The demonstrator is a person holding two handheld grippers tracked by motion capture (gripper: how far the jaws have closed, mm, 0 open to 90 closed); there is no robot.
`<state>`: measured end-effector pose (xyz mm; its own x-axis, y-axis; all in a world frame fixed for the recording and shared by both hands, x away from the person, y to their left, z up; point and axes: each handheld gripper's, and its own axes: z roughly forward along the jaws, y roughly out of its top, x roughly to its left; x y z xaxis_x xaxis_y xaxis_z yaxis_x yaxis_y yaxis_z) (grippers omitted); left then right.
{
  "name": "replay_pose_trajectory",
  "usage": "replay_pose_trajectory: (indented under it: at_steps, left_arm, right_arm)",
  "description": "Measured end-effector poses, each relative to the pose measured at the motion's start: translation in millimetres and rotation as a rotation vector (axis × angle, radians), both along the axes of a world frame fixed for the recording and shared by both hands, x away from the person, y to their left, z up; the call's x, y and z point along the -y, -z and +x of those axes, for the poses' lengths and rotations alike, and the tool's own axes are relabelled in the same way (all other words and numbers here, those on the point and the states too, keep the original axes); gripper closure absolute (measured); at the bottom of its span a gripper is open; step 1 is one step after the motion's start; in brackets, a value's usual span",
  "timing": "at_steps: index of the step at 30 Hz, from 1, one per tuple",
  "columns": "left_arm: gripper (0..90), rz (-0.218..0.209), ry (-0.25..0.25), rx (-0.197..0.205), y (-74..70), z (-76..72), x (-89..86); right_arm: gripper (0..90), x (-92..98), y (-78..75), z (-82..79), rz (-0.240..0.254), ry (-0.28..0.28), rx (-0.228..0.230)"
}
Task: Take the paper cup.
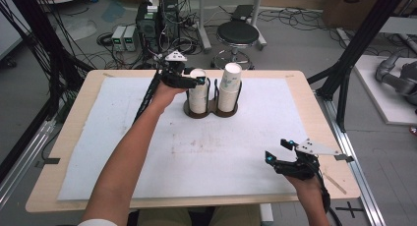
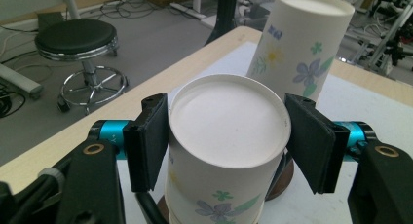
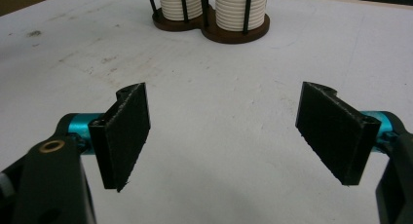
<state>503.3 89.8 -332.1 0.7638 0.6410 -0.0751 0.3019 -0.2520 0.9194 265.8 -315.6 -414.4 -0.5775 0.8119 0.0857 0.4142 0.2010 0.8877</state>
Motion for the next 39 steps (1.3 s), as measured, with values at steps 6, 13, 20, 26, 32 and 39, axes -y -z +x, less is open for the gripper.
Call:
replay_pose_trajectory:
  at_steps: [6,13,20,26,32,39]
  left_arm:
    - [36.1,-0.027,-0.031,0.014,-9.7,-3.8,-8.4]
    - [36.5,-0.112,-0.043,0.046,-22.5,-10.2,-17.3]
    - [36.6,-0.155,-0.035,0.086,-36.4,-20.7,-24.0]
    - [36.6,-0.188,-0.019,0.112,-50.9,-35.5,-31.6]
    - [36.7,-0.2,0.021,0.119,-61.0,-56.8,-42.3]
    - [36.7,-0.218,0.106,0.118,-59.2,-83.2,-61.1]
  right_arm:
    - [20.8,-1.3,-0.3,-0.4,0.0,-0.002,-0.002]
    - [20.8,-2.2,-0.3,-0.1,-0.004,-0.003,0.002]
    - [20.8,-3.1,-0.5,-0.7,-0.003,-0.003,-0.005]
    - [20.8,-5.8,-1.4,-0.9,-0.003,-0.008,-0.001]
    - [20.8,-7.2,-2.5,-1.3,-0.005,-0.017,0.001]
    - [20.8,-11.9,-3.8,-2.0,-0.01,-0.033,0.008]
